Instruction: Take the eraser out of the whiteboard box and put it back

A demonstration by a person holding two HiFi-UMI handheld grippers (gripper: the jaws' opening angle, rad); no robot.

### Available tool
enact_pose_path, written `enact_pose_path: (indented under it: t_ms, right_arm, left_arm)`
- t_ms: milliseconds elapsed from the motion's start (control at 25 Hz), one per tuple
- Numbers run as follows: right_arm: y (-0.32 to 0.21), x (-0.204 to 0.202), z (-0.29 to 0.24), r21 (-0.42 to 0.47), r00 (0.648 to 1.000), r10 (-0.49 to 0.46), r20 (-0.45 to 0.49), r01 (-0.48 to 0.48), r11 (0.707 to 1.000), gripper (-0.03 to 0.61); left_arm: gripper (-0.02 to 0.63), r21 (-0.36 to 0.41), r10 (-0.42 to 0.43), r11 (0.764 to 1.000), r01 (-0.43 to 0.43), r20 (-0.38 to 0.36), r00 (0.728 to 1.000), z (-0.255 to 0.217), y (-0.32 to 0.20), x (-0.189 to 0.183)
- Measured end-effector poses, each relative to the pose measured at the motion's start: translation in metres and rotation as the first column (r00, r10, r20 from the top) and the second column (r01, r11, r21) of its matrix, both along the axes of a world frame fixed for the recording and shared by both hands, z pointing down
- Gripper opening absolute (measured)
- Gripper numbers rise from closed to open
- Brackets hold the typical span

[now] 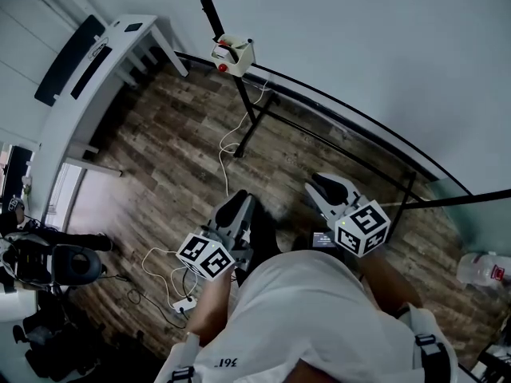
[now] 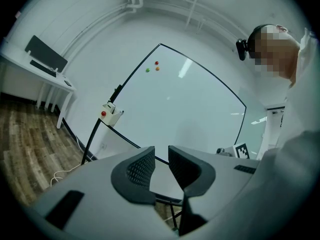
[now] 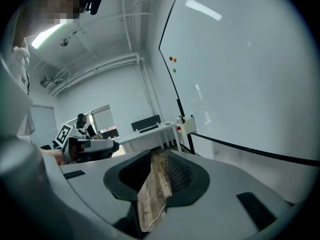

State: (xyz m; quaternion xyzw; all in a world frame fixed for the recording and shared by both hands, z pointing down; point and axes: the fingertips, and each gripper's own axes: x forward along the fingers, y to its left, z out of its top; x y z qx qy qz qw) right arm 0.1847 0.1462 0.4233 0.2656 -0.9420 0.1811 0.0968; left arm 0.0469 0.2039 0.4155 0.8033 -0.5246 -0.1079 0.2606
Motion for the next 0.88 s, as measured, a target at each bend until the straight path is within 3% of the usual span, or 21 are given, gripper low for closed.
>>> enact_pose_path:
  t_ms: [880]
  right_arm:
    - [-0.163, -0.179, -0.006, 0.0, 0.994, 0.106, -0.025, -0.106, 0.994, 0.091]
  left_arm:
    - [0.112, 0.014, 0.124, 0.992, -0.124, 0.035, 0.992, -0.001, -0.184, -0.184]
